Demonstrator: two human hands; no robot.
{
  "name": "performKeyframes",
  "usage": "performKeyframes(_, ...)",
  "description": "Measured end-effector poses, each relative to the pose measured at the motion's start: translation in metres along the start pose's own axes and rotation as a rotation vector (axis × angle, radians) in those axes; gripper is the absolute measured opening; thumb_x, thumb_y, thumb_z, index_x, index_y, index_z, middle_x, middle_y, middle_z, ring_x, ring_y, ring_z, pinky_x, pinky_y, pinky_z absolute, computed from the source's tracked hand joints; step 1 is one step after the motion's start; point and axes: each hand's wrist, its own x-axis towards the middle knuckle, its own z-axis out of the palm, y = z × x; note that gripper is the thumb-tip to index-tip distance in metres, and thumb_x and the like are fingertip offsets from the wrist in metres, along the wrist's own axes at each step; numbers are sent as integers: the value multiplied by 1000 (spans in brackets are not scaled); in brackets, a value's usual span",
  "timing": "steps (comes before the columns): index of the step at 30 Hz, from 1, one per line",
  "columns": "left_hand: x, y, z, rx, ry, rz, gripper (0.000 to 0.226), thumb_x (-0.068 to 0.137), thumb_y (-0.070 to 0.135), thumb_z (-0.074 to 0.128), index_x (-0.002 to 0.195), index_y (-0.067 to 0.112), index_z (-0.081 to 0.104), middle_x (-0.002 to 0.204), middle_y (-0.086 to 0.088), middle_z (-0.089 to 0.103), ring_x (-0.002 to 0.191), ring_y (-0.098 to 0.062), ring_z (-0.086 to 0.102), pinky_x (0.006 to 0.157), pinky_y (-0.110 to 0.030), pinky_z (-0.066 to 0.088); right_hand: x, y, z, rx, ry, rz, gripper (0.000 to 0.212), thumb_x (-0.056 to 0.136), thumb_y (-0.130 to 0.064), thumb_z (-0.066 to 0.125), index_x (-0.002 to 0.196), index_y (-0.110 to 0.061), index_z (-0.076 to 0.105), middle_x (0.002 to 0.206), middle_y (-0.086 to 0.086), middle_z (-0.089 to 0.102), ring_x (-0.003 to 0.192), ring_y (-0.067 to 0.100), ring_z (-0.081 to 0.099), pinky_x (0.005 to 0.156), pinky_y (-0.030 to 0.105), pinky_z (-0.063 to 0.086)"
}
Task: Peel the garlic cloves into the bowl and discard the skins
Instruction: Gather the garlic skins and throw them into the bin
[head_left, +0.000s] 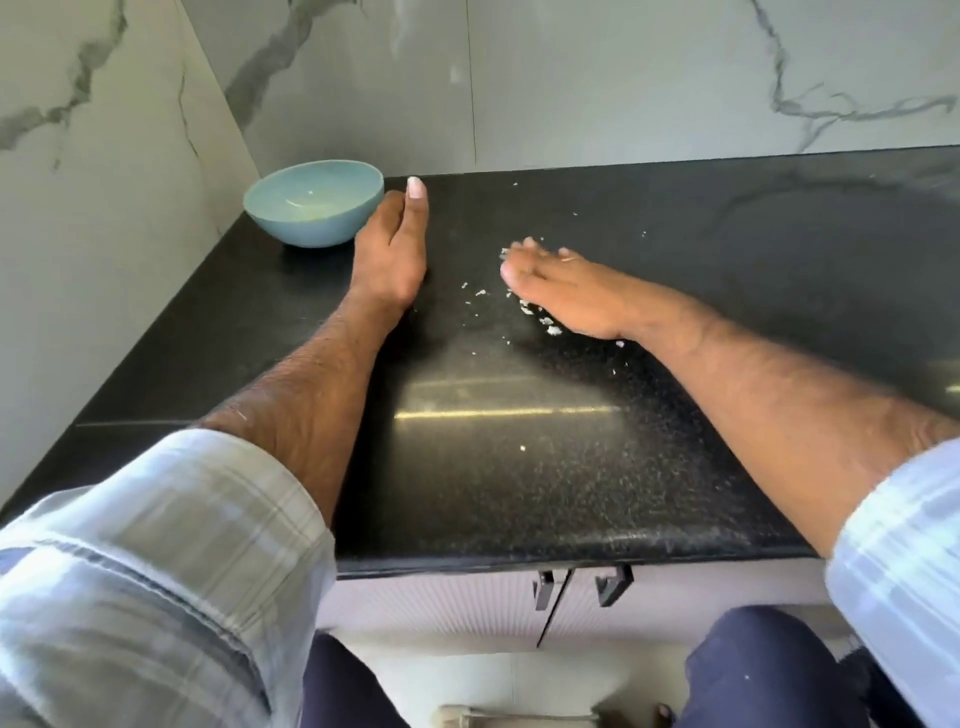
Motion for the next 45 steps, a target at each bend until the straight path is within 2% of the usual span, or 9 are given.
performKeyframes(4,11,-3,0,-56,-9,1,71,89,86,41,104,20,63,96,3,56,89,-9,54,85,-33,53,15,27,-25,468,277,-11,61,108,-60,33,139,-19,67,141,-6,67,134,3,58,122,30,35)
performKeyframes(9,16,-7,3,-116,-54,-9,67,99,75,40,108,14,67,106,10,68,104,-6,65,95,-31,54,72,53,-39,-90,177,241,85,103,-73,20,164,-15,30,174,5,19,162,17,7,131,45,5)
performKeyframes(13,16,-9,5,-161,-54,14,51,103,67,38,105,26,68,110,11,69,107,-3,65,109,-36,51,82,16,-19,-303,39,83,92,100,-76,5,167,-14,7,175,4,-7,161,15,-12,131,47,-5)
performKeyframes(18,17,-3,4,-110,-62,24,66,89,86,37,104,31,69,109,9,70,111,-11,66,111,-47,51,44,5,-7,12,-77,-160,67,106,-68,28,162,-32,34,172,-10,22,158,3,17,129,35,10)
performKeyframes(21,16,1,6,-110,-95,26,64,92,84,35,111,32,68,118,6,71,120,-11,66,113,-46,50,46,14,-24,315,231,-85,45,108,-53,43,145,-34,61,158,-8,51,143,5,44,121,32,24)
performKeyframes(29,22,-6,5,-193,-82,-5,69,92,80,34,118,26,67,120,5,71,119,-11,66,89,-33,55,147,34,-44,-178,172,194,78,105,-68,32,165,-18,26,175,8,10,161,34,11,130,46,11)
performKeyframes(32,26,-8,6,-188,-85,30,86,86,87,36,115,11,65,106,4,65,99,-13,64,84,-31,55,164,34,-46,-251,131,155,75,107,-66,26,166,-20,24,176,2,8,162,23,5,131,44,3)
performKeyframes(37,21,-3,4,-154,-77,26,69,84,92,37,100,33,67,116,-1,71,122,-25,66,112,-45,51,133,17,-30,-248,20,-9,67,111,-55,26,167,-20,19,175,-4,7,161,8,0,131,40,-2)
performKeyframes(45,-5,11,-6,-220,-174,-61,89,84,89,38,134,19,64,131,-4,70,129,-15,64,121,-46,43,21,-22,6,-23,-87,-127,59,113,-47,29,167,-25,18,173,-14,8,148,-11,0,124,21,-3)
